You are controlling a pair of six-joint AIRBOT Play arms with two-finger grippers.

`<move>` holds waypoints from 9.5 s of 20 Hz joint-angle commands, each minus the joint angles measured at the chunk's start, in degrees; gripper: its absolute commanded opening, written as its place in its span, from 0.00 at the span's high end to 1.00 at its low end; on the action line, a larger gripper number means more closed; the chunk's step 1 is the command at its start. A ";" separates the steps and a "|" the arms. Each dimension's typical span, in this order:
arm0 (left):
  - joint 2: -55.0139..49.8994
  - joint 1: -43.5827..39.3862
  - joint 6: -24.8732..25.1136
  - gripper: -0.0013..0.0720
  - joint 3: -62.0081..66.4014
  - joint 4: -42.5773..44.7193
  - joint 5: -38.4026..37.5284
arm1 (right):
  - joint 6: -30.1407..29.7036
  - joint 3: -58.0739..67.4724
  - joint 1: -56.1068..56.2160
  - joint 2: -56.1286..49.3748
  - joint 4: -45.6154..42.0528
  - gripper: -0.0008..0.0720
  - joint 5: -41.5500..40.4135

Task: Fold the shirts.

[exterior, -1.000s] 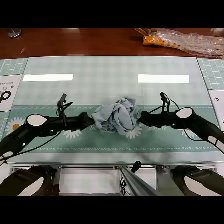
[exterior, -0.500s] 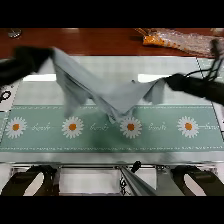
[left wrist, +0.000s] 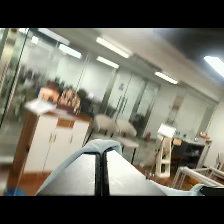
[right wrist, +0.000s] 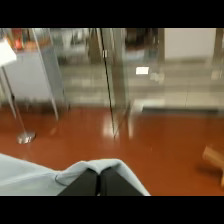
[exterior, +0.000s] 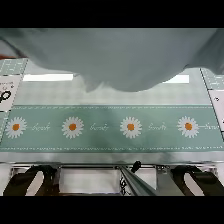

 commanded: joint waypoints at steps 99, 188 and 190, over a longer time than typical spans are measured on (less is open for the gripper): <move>-52.39 -3.19 4.87 0.95 -42.36 25.09 -24.63 | -3.98 -35.67 -18.95 -27.45 -3.93 0.31 33.77; -51.65 -3.78 -3.52 0.95 -32.00 23.37 -9.16 | 9.86 9.62 2.14 -65.18 -18.67 0.95 19.28; -51.60 -2.56 -3.50 0.90 -30.53 23.37 -11.23 | 9.86 9.64 2.12 -64.85 -18.56 0.95 19.45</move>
